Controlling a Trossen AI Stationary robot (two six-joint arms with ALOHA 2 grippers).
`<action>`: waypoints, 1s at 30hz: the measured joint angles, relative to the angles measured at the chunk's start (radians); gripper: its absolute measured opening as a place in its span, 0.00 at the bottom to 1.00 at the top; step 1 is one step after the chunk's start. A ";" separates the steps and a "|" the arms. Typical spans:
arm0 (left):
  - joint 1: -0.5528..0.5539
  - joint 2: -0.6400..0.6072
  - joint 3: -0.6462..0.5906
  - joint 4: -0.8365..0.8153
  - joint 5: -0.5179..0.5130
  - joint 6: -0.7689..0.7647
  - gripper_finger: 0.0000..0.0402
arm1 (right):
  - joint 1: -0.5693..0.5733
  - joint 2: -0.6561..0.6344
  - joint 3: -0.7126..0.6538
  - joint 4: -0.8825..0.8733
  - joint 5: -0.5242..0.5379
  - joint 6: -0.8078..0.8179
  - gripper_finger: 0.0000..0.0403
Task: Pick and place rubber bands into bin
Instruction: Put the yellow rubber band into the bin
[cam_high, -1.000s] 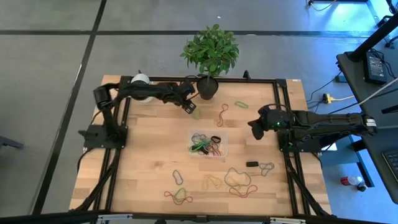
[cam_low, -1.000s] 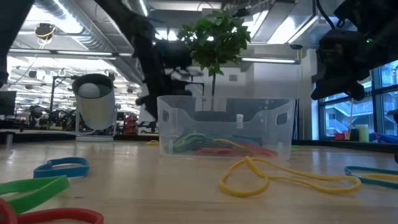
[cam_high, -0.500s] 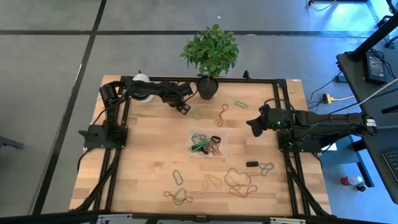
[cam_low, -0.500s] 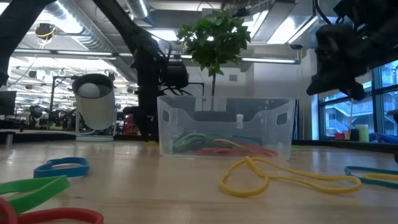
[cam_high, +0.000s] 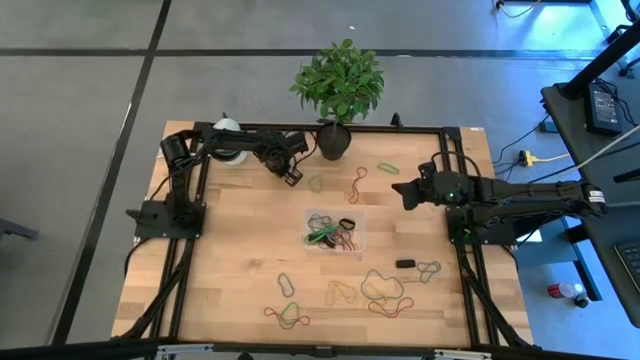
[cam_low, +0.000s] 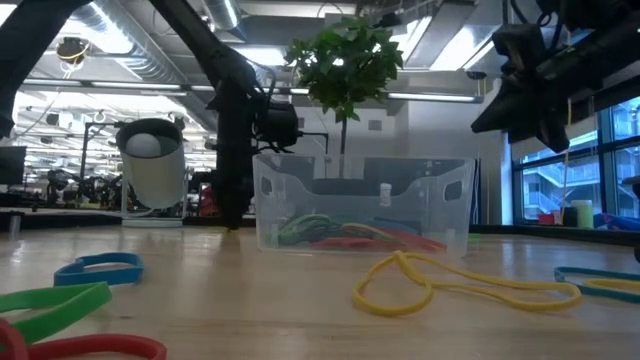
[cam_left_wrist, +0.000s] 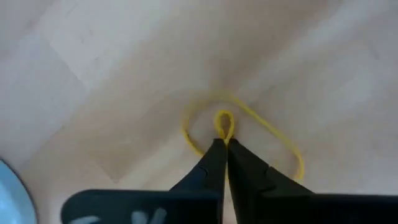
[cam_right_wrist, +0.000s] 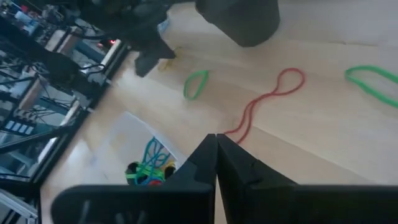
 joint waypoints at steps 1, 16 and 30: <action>-0.009 -0.015 -0.003 -0.019 0.010 0.006 0.01 | 0.000 0.003 0.000 0.001 0.000 0.000 0.03; -0.336 -0.291 0.138 -0.047 -0.136 -0.034 0.01 | 0.001 0.012 0.000 -0.011 -0.013 -0.112 0.03; -0.657 -0.075 0.528 -0.036 -0.340 -0.124 0.00 | 0.001 0.012 0.000 -0.014 -0.018 -0.293 0.03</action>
